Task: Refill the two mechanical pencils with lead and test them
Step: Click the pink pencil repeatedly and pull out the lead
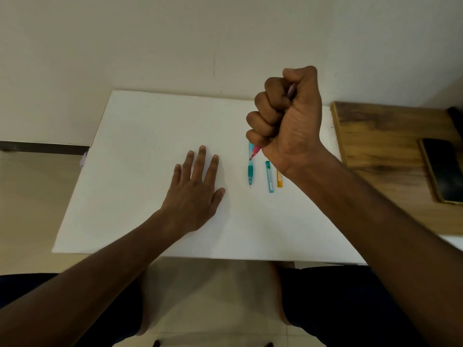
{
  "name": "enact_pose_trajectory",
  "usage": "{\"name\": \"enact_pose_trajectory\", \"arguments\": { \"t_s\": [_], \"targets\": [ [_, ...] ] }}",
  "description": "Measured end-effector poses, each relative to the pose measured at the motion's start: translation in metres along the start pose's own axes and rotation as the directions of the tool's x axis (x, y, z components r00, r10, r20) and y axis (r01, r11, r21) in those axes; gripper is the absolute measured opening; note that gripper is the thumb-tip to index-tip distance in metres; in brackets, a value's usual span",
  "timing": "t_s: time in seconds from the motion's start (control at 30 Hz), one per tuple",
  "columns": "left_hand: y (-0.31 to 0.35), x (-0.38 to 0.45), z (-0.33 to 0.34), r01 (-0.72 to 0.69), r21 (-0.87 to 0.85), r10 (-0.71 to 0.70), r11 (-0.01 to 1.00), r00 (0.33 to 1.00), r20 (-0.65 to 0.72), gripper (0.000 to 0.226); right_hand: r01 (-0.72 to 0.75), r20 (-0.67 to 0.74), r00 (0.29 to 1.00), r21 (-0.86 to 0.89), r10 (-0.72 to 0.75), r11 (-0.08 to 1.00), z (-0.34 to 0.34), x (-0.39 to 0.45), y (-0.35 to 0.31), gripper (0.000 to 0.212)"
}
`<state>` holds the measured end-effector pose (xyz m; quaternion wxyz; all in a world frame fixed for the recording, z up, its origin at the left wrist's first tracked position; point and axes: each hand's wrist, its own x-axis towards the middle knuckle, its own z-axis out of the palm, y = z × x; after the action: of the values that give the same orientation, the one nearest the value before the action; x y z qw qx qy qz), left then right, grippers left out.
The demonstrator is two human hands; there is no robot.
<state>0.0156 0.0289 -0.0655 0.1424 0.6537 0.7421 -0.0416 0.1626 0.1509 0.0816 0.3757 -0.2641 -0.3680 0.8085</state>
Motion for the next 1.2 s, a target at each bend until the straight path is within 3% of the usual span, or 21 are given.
{"name": "enact_pose_trajectory", "arguments": {
  "t_s": [0.13, 0.6, 1.2],
  "targets": [
    [0.0008, 0.0001, 0.0002, 0.0, -0.006, 0.0, 1.0, 1.0, -0.002, 0.081, 0.0, 0.001, 1.0, 0.014, 0.0, 1.0, -0.0005, -0.0004, -0.001, 0.062],
    [0.0014, 0.0, -0.0012, 0.001, -0.005, -0.001, 1.0, 1.0, 0.007, 0.081, 0.022, -0.029, 0.999, -0.008, -0.022, 1.0, 0.0005, -0.0007, -0.0013, 0.066],
    [-0.0001, -0.0003, 0.0002, -0.004, 0.009, 0.004, 1.0, 1.0, -0.002, 0.081, 0.031, -0.058, 0.998, 0.055, -0.027, 0.998, -0.0009, 0.0014, -0.0033, 0.06]
  ]
}}
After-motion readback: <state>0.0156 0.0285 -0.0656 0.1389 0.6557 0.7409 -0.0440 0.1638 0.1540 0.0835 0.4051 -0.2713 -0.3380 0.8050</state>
